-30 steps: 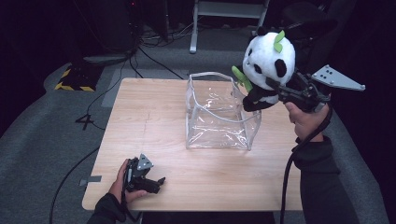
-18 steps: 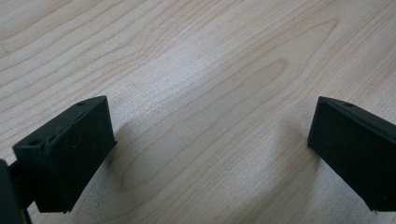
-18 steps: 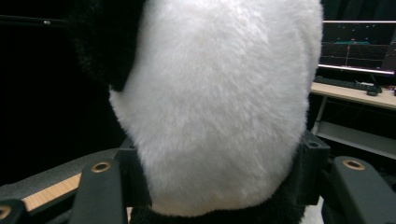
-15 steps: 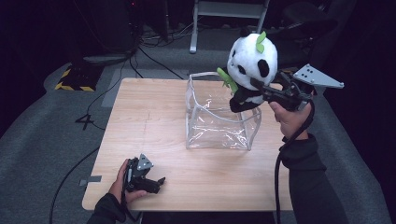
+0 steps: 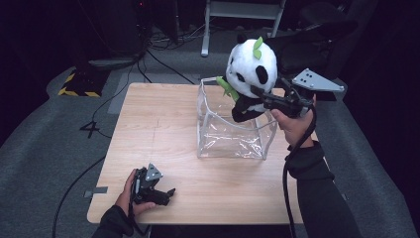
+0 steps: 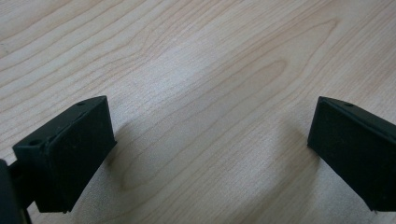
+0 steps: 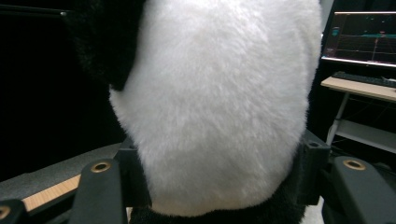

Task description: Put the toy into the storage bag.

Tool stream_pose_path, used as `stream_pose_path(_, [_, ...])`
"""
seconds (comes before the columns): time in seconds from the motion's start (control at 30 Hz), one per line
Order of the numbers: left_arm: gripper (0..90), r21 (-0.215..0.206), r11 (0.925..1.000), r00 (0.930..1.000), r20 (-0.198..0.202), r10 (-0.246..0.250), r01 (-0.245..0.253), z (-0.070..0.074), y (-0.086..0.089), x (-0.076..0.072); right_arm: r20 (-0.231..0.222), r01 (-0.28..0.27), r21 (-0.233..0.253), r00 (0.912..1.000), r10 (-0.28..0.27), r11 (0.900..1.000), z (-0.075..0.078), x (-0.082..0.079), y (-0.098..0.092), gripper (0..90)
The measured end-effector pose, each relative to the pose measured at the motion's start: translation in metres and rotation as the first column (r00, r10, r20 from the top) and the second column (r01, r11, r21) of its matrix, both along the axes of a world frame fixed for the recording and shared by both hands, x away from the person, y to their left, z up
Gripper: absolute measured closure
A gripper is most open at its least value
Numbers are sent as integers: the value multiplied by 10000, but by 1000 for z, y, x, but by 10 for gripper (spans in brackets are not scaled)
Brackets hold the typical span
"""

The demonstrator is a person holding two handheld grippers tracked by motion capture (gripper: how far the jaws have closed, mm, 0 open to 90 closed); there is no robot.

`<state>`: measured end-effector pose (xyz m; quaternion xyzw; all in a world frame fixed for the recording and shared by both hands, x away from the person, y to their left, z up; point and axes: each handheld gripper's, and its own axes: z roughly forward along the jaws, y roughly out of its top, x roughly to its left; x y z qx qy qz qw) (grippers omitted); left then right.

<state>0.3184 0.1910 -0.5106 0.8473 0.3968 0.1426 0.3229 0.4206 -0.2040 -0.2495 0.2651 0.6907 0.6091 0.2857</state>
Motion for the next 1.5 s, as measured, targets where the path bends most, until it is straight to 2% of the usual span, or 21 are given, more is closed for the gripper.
stream_pose_path(0.33, [5,-3,10000,10000,-4,-3,3,0,0,0,-217,-216,-231,9995,211,9995,-8,4,19,389])
stream_pose_path(0.53, [6,-3,10000,10000,7,-10,10,0,0,0,-360,-96,-209,9993,88,9997,-14,7,25,386])
stream_pose_path(0.77, [5,-5,10000,10000,8,-8,8,0,0,0,-907,-93,-325,9959,63,9994,-31,16,30,376])
stream_pose_path(1.07, [6,-6,10000,10000,-2,1,-1,0,0,0,-1235,-33,-578,9923,-39,9983,-44,20,32,349])
stream_pose_path(1.4, [5,-8,10000,10000,-5,0,0,0,0,0,-1566,115,-1519,9870,-355,9883,-56,24,38,321])
stream_pose_path(1.5, [5,-4,10000,10000,-6,0,0,0,0,0,-1853,89,-1895,9817,-447,9818,-56,26,38,308])
